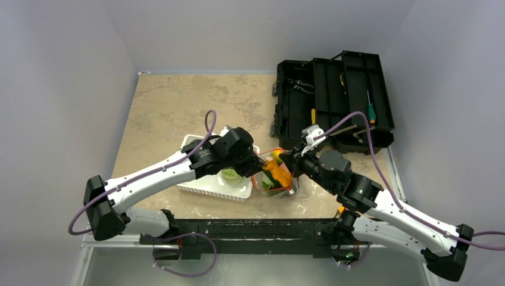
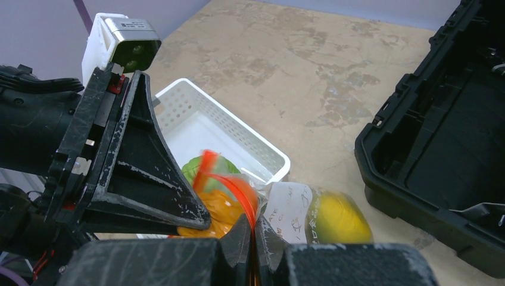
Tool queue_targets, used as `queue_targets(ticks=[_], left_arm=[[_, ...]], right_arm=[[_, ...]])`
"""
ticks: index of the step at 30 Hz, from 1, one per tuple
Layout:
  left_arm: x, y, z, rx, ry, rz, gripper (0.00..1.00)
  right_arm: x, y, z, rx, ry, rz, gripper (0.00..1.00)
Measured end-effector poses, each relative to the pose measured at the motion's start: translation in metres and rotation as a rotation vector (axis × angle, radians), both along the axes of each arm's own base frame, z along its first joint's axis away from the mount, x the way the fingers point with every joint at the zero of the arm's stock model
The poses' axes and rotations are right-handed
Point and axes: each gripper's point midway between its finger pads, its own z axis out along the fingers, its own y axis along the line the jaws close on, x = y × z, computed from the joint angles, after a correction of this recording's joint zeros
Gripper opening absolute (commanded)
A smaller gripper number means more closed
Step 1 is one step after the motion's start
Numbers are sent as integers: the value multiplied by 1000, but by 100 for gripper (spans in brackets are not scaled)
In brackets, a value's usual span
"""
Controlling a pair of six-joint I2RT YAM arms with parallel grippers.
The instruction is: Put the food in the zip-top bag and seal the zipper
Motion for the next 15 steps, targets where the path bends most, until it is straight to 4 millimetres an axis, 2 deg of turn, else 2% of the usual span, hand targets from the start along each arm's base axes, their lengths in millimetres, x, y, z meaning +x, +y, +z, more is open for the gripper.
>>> queue_targets(ticks=[5, 10, 15], left_arm=[[4, -5, 8, -34, -37, 2, 55], [1, 0, 20, -69, -94, -22, 59], [-4, -2, 43, -149, -235, -129, 59]], right_arm=[[-1, -2, 3, 9, -7, -1, 0], [-1, -2, 4, 14, -11, -2, 0], [-2, -4, 6, 19, -15, -3, 0]])
